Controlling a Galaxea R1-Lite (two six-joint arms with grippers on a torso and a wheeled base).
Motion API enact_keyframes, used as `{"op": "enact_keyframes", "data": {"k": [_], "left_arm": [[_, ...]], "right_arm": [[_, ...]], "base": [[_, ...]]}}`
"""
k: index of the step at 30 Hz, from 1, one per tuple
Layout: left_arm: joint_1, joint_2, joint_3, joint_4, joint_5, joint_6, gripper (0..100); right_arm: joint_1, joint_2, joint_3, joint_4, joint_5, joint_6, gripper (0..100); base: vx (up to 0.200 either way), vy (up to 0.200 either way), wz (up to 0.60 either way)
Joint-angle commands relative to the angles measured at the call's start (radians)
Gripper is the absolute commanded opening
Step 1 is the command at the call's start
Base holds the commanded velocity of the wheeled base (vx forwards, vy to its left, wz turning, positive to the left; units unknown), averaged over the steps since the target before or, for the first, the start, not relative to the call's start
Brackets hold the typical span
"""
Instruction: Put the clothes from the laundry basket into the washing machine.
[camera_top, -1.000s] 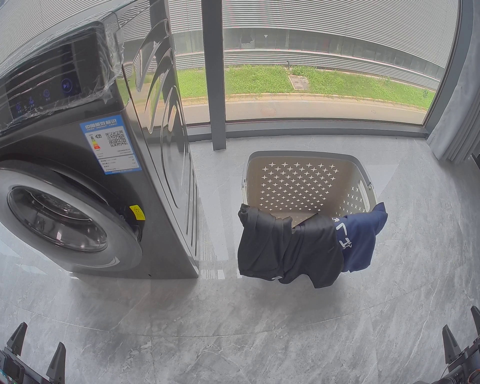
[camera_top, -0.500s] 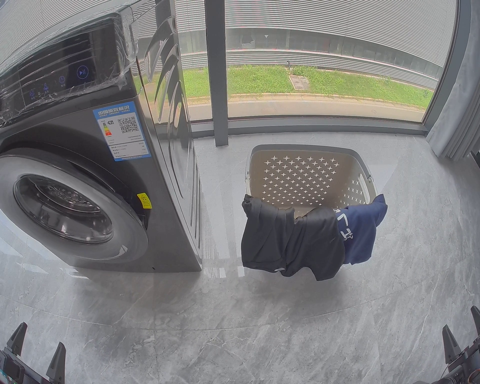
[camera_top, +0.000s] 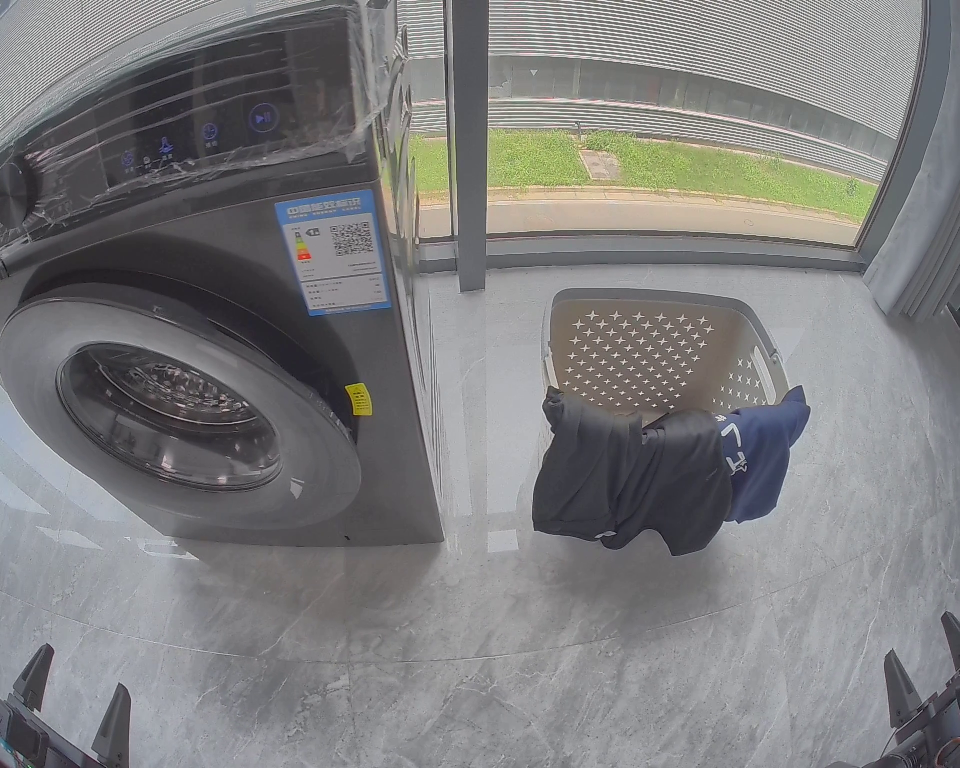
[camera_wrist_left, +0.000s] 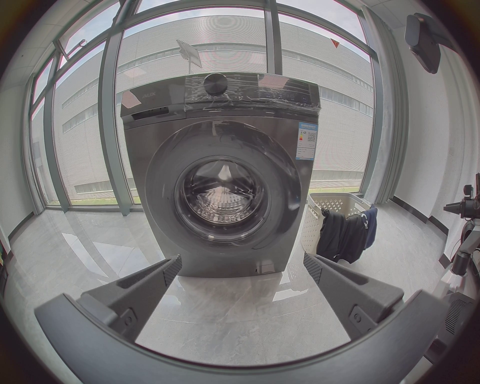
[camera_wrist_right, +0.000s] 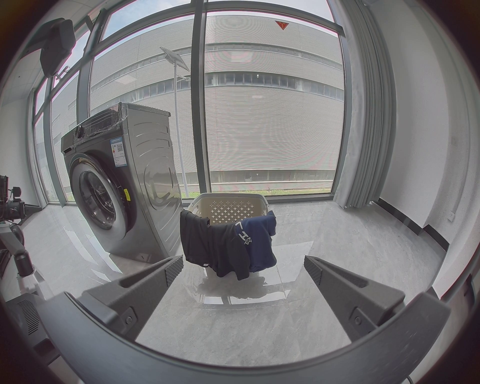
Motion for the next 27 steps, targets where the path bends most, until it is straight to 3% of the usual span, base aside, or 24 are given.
{"op": "enact_keyframes", "data": {"k": [1, 11, 17, 20, 27], "left_arm": [[-0.001, -0.017, 0.016, 0.000, 0.000, 0.000, 100], [0.001, -0.017, 0.016, 0.000, 0.000, 0.000, 100], [0.001, -0.017, 0.016, 0.000, 0.000, 0.000, 100], [-0.001, -0.017, 0.016, 0.000, 0.000, 0.000, 100], [-0.001, -0.017, 0.016, 0.000, -0.001, 0.000, 100]], "right_arm": [[0.000, -0.016, 0.018, -0.001, 0.001, -0.001, 100], [-0.001, -0.016, 0.018, -0.001, 0.001, -0.001, 100], [0.000, -0.016, 0.018, -0.001, 0.001, 0.001, 100], [0.000, -0.016, 0.018, -0.001, 0.001, 0.001, 100], [0.000, -0.016, 0.018, -0.001, 0.001, 0.001, 100]], "base": [[0.000, 0.000, 0.00], [0.000, 0.180, 0.00], [0.000, 0.000, 0.60], [0.000, 0.000, 0.00], [0.000, 0.200, 0.00]]}}
